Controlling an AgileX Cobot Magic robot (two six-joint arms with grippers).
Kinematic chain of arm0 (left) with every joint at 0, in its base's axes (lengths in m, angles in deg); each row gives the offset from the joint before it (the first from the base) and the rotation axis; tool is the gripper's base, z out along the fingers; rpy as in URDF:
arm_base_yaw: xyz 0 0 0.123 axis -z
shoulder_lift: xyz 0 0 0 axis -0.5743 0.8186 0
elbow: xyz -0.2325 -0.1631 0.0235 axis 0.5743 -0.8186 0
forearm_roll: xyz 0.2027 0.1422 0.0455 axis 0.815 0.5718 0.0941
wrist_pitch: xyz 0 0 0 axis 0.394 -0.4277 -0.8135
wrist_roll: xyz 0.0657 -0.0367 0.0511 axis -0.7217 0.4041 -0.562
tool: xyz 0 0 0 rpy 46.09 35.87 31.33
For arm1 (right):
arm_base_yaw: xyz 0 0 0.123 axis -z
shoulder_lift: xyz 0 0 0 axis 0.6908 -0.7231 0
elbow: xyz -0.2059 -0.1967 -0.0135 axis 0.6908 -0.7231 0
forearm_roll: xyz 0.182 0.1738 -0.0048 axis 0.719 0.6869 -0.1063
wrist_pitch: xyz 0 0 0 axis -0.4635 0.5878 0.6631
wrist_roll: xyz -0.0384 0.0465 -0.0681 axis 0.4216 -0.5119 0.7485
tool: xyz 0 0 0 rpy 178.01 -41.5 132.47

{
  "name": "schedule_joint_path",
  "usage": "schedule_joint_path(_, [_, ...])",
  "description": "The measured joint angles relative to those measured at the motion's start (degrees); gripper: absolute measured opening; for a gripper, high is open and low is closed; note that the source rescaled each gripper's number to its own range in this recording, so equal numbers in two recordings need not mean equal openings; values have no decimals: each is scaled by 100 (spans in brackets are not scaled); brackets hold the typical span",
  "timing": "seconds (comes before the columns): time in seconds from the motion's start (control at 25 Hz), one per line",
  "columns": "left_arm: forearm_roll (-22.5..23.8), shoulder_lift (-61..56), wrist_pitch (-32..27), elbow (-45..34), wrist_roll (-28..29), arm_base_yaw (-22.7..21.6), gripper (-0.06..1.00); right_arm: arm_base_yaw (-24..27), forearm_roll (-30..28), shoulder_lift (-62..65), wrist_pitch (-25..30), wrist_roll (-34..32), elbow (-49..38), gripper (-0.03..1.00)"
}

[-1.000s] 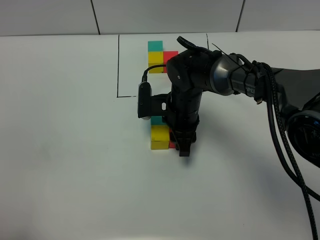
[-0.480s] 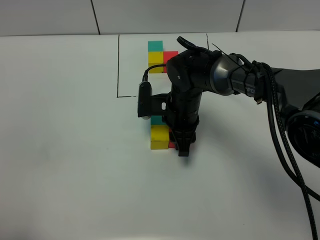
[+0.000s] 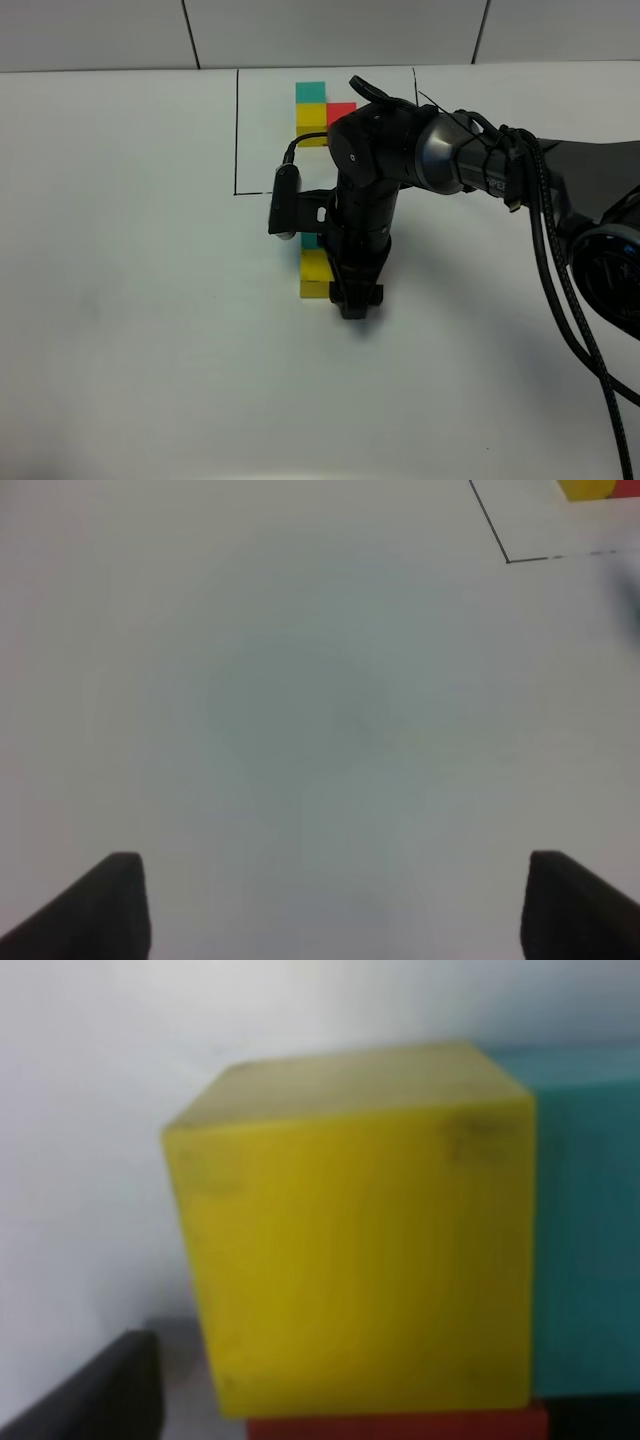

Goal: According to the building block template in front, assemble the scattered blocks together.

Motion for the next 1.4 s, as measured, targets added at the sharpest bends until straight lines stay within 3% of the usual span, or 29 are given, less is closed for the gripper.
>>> schedule_joint_path(0.08, [0,0,0,0,0,0,81,0,-25,25,-14,-58,0,81])
schedule_joint_path(0.24, [0,0,0,0,0,0,81,22,-345,261,43,-334,-48,89])
schedule_joint_path(0.48, [0,0,0,0,0,0,81,506,-445,1045,407,-1092,-48,90])
schedule_joint_path(0.76, [0,0,0,0,0,0,81,2495,-308,1469,311,-2768,-48,90])
schedule_joint_path(0.92, [0,0,0,0,0,0,81,3446,-220,1632,341,-3234,-60,90])
schedule_joint_path(1.2, [0,0,0,0,0,0,80,3891,-22,2732,-364,-3340,-625,90])
schedule_joint_path(1.4, [0,0,0,0,0,0,80,3943,-103,4069,-591,-3432,-1660,90])
